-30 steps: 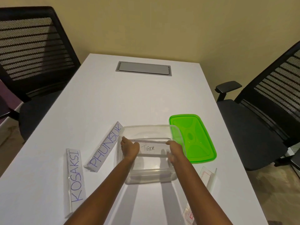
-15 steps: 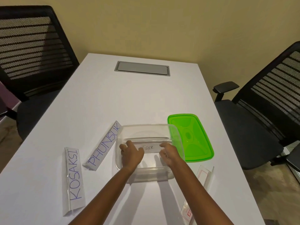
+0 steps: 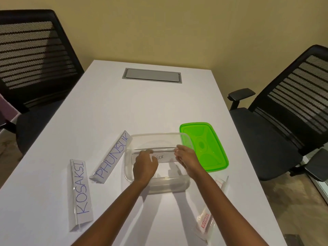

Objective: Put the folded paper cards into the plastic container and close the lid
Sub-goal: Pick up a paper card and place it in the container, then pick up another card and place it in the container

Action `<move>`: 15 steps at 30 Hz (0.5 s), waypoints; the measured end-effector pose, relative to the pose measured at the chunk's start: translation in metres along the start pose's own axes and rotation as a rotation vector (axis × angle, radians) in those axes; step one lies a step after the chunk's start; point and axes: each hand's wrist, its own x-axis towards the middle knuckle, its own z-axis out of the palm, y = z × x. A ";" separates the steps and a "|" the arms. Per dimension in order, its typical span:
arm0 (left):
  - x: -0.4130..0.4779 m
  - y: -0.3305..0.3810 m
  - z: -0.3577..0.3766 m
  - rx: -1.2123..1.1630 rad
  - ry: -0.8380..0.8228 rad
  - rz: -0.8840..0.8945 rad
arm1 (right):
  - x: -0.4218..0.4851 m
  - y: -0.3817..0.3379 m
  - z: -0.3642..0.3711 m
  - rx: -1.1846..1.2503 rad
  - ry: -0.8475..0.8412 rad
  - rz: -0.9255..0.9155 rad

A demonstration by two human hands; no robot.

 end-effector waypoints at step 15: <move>-0.139 0.003 0.110 0.281 -0.608 0.337 | -0.060 0.074 -0.145 -0.572 0.377 -0.117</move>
